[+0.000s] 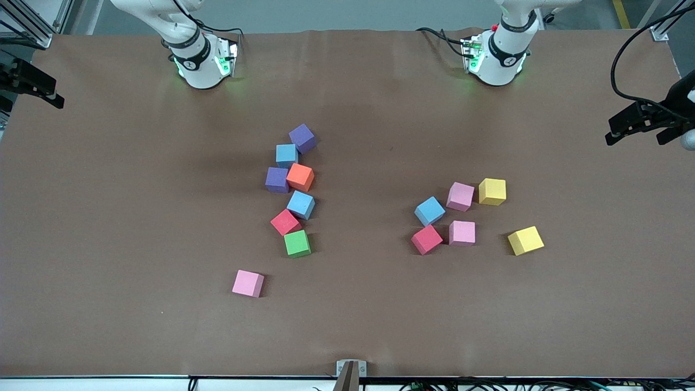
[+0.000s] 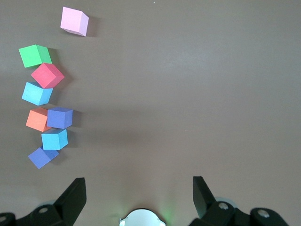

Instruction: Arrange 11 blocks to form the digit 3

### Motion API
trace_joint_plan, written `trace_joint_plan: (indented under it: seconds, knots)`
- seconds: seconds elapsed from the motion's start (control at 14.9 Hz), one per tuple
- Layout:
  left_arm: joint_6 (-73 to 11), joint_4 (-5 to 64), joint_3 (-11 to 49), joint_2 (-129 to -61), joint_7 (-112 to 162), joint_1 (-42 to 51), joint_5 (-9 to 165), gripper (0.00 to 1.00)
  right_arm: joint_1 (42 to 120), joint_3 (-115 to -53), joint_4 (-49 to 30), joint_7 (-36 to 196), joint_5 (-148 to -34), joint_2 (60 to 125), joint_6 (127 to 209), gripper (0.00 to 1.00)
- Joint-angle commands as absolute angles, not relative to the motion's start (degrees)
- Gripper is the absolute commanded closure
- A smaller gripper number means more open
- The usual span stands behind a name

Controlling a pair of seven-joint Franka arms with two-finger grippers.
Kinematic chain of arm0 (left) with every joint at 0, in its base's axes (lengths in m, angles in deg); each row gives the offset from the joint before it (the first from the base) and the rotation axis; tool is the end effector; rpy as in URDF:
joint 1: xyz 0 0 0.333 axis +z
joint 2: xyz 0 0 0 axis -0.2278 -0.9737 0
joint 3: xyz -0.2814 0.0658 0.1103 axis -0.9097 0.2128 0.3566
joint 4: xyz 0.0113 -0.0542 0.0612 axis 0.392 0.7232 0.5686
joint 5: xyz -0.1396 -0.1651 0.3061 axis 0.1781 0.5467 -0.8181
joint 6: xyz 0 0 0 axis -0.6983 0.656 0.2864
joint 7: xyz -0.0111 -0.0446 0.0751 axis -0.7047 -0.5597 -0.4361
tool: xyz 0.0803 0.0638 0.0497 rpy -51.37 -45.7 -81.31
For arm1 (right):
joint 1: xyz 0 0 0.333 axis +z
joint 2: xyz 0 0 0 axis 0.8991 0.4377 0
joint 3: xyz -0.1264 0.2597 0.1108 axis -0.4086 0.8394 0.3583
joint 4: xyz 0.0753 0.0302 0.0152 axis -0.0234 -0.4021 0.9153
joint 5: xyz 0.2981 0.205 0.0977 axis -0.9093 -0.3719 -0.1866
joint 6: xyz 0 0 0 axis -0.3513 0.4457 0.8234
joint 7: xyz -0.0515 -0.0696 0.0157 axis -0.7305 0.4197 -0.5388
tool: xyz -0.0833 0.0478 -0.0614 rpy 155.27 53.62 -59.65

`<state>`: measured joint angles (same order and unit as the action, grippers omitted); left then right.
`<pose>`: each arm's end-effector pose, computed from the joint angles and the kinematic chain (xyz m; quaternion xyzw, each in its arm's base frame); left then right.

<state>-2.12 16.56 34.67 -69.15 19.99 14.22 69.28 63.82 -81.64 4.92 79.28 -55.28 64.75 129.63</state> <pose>0.5329 -0.0177 0.6321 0.9999 -0.0049 0.0082 0.0054 0.4866 -0.0266 0.6712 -0.9993 -0.0241 0.0278 0.0120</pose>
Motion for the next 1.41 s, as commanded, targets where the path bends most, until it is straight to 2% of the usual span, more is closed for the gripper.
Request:
trace_joint_plan:
  seconds: [0.0, 0.67, 1.35]
  knots:
    - [-1.9, 15.9, 34.2, -69.3, 20.6, 14.3, 69.5, 0.0, 64.1, -81.6, 4.2, 80.2, -55.2, 63.9, 129.9, 0.0]
    - [-5.3, 15.9, 32.7, -72.6, 19.8, 13.3, 68.9, 0.0, 64.0, -81.6, 4.2, 82.6, -54.6, 63.9, 129.8, 0.0]
    - [-7.5, 16.3, 33.2, -81.9, 19.8, 14.6, 69.0, 0.0, 63.3, -82.0, 4.8, 82.7, -54.4, 65.9, 130.1, 0.0]
